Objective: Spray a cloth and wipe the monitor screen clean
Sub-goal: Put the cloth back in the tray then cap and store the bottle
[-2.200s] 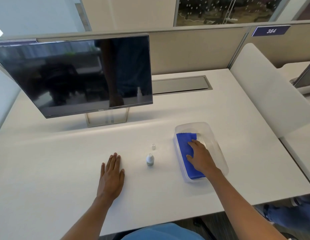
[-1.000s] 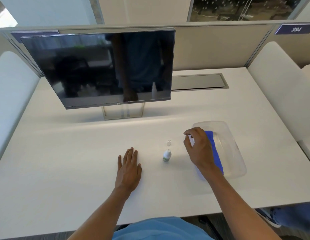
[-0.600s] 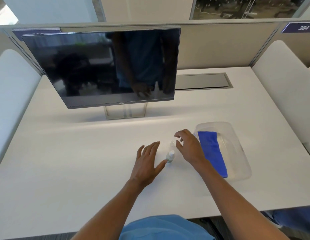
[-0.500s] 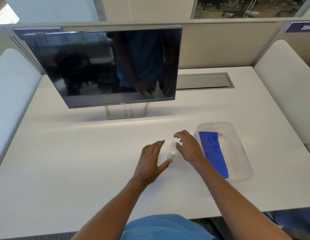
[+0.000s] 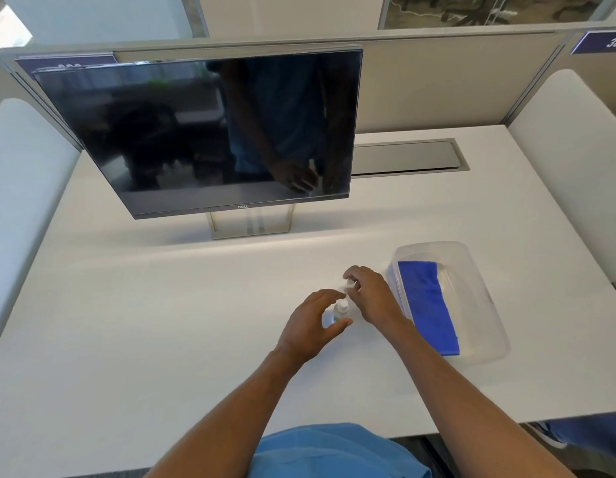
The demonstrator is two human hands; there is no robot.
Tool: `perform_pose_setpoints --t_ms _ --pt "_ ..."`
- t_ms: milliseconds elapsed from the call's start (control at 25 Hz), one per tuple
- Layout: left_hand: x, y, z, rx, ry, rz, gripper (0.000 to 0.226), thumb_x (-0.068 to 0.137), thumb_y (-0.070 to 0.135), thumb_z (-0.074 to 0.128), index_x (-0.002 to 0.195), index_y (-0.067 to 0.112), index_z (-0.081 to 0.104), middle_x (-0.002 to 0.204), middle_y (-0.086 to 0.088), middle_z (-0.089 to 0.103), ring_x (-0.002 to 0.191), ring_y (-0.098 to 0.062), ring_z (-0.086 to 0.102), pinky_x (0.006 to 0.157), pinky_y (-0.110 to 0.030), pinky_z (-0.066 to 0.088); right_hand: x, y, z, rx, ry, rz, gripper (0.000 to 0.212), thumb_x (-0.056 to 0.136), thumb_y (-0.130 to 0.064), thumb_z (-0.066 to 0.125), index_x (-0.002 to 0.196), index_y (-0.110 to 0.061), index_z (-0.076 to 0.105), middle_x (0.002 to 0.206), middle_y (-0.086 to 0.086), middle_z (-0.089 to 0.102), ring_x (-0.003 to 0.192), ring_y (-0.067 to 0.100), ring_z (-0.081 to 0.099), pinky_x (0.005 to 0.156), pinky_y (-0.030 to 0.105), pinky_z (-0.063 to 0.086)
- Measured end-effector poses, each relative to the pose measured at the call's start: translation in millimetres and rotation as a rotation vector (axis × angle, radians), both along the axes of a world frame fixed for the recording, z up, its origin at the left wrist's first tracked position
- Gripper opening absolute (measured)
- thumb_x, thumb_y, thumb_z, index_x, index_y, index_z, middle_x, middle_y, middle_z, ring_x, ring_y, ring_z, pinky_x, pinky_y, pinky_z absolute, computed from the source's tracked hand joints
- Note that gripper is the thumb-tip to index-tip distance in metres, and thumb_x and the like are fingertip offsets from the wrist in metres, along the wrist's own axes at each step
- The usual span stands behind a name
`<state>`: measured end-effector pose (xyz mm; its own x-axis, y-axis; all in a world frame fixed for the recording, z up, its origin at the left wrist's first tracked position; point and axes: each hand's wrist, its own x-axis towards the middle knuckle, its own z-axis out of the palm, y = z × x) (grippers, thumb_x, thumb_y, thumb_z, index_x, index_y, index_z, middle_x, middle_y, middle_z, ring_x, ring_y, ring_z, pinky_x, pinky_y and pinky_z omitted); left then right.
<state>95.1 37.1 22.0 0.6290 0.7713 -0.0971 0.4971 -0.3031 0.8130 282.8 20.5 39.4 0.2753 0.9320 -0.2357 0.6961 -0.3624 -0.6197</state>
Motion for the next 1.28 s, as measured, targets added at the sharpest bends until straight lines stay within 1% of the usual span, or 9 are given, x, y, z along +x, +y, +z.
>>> perform_pose_setpoints --t_ms 40,160,280,440,640,720,880,1040,1280 --pt "0.7 0.2 -1.1 -0.02 0.002 0.005 0.044 0.094 0.047 0.076 0.133 0.031 0.065 0.135 0.015 0.068 0.113 -0.004 0.059 0.104 -0.032 0.052 0.0 -4.2 6.6 0.072 0.037 -0.047 0.016 0.099 -0.007 0.067 0.115 -0.01 0.067 0.11 0.006 0.07 0.097 0.021 0.065 0.088 0.035 0.057" --pt "1.7 -1.6 -6.0 -0.08 -0.003 0.034 0.04 0.093 0.045 0.078 0.129 0.029 0.07 0.13 0.015 0.073 0.111 -0.006 0.064 0.104 -0.037 0.054 -2.2 -21.2 31.3 0.27 0.117 -0.159 0.013 0.097 -0.009 0.073 0.109 -0.011 0.07 0.101 0.0 0.072 0.093 0.016 0.069 0.08 0.016 0.055" --pt "3.2 -6.6 -9.4 -0.13 -0.04 0.083 0.036 0.09 0.047 0.079 0.124 0.034 0.073 0.124 0.022 0.074 0.111 -0.004 0.067 0.102 -0.037 0.056 -12.1 -41.3 55.9 0.377 0.146 -0.176 0.016 0.096 -0.011 0.076 0.112 -0.013 0.074 0.1 -0.005 0.073 0.091 0.006 0.07 0.08 0.01 0.054" --pt "4.8 -8.1 -11.0 -0.146 -0.046 0.093 0.033 0.09 0.047 0.078 0.12 0.035 0.075 0.117 0.021 0.077 0.106 -0.005 0.07 0.097 -0.036 0.057 -30.6 -60.8 69.0 0.332 0.137 -0.116 0.022 0.098 -0.014 0.074 0.119 -0.018 0.075 0.108 -0.012 0.071 0.096 0.001 0.067 0.085 0.003 0.05" --pt "4.3 -8.3 -4.9 -0.145 -0.07 0.091 0.038 0.087 0.056 0.071 0.119 0.036 0.075 0.116 0.025 0.077 0.106 0.003 0.07 0.095 -0.022 0.055 -41.2 -73.3 61.6 0.274 0.068 -0.127 0.027 0.098 -0.02 0.073 0.125 -0.017 0.073 0.119 -0.006 0.073 0.101 0.006 0.066 0.084 -0.005 0.043" --pt "4.5 -8.2 -3.4 -0.142 -0.062 0.08 0.037 0.088 0.054 0.071 0.12 0.037 0.075 0.117 0.025 0.077 0.108 0.004 0.071 0.097 -0.024 0.055 -42.8 -74.3 59.1 0.271 0.063 -0.12 0.027 0.098 -0.023 0.072 0.125 -0.016 0.073 0.121 -0.006 0.073 0.103 0.007 0.065 0.089 0.0 0.045" --pt "4.6 -7.6 -4.5 -0.14 -0.043 0.072 0.03 0.091 0.049 0.071 0.118 0.037 0.074 0.114 0.023 0.078 0.107 0.001 0.071 0.097 -0.029 0.056 -44.6 -73.2 53.3 0.258 0.018 -0.046 0.023 0.101 -0.02 0.069 0.123 -0.013 0.074 0.122 0.001 0.074 0.112 0.014 0.069 0.101 0.023 0.056" --pt "4.9 -6.4 -6.0 -0.116 -0.019 0.08 0.028 0.094 0.041 0.076 0.12 0.033 0.076 0.118 0.018 0.079 0.108 -0.001 0.072 0.099 -0.034 0.056 -49.6 -72.8 49.5 0.243 -0.016 -0.072 0.026 0.101 -0.02 0.07 0.124 -0.01 0.074 0.123 0.005 0.074 0.114 0.019 0.07 0.103 0.023 0.053" --pt "4.8 -6.6 -5.1 -0.113 -0.009 0.087 0.03 0.095 0.039 0.077 0.124 0.031 0.076 0.123 0.015 0.078 0.112 -0.003 0.072 0.102 -0.032 0.055 -52.6 -66.5 46.1 0.212 -0.048 -0.109 0.028 0.099 -0.022 0.072 0.124 -0.011 0.074 0.12 0.004 0.076 0.111 0.017 0.071 0.1 0.021 0.051"
